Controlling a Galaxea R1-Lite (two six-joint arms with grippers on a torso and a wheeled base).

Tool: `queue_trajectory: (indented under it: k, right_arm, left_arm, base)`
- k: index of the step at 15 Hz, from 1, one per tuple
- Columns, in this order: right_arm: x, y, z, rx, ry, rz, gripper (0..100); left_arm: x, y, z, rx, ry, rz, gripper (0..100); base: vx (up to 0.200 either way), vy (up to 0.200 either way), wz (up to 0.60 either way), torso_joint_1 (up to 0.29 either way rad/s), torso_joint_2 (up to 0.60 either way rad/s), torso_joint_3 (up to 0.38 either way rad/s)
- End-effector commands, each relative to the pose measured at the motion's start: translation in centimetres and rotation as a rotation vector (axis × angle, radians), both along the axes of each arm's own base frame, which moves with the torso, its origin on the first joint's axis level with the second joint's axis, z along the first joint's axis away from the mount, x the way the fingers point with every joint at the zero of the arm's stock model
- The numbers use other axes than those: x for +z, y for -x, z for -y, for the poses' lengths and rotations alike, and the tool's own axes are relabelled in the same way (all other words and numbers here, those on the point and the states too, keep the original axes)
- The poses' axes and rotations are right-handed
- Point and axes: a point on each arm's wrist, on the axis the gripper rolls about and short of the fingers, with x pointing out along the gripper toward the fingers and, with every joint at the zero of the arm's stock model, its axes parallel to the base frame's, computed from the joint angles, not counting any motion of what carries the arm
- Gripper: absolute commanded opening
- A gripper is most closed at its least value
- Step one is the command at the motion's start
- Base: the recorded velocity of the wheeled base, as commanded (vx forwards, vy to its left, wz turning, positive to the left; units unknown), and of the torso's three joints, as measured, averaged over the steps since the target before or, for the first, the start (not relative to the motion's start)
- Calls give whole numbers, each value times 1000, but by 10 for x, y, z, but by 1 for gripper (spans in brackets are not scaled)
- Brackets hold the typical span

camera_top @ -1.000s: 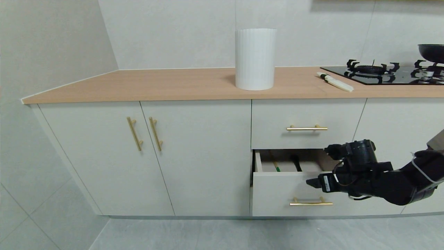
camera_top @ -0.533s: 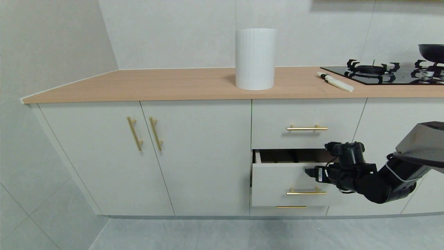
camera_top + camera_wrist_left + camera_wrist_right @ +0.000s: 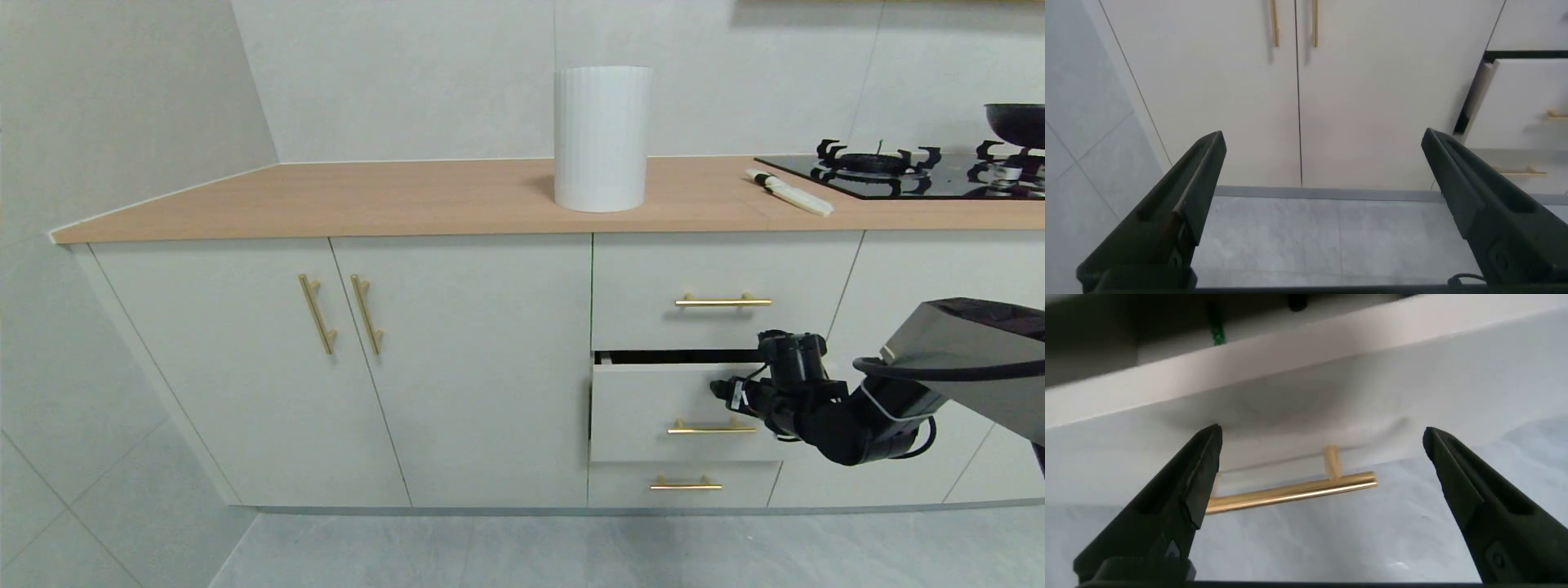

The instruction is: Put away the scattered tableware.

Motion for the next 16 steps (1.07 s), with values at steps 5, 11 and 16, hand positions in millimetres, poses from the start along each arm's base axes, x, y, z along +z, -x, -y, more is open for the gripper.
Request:
queue_trajectory:
  k: [5, 11, 16]
  right_arm:
    - [-13, -21, 6, -64, -25, 25, 100]
    - [-12, -38, 13, -132, -44, 75, 100]
    - [-14, -45, 16, -160, -35, 91, 100]
  left_arm:
    - [0, 0, 0, 1, 0, 0, 100]
    - [0, 0, 0, 1, 0, 0, 100]
    - [0, 0, 0, 1, 0, -2, 100]
  base:
    - [0, 0, 0, 0, 0, 0]
    - [0, 0, 0, 0, 0, 0]
    - [0, 0, 0, 0, 0, 0]
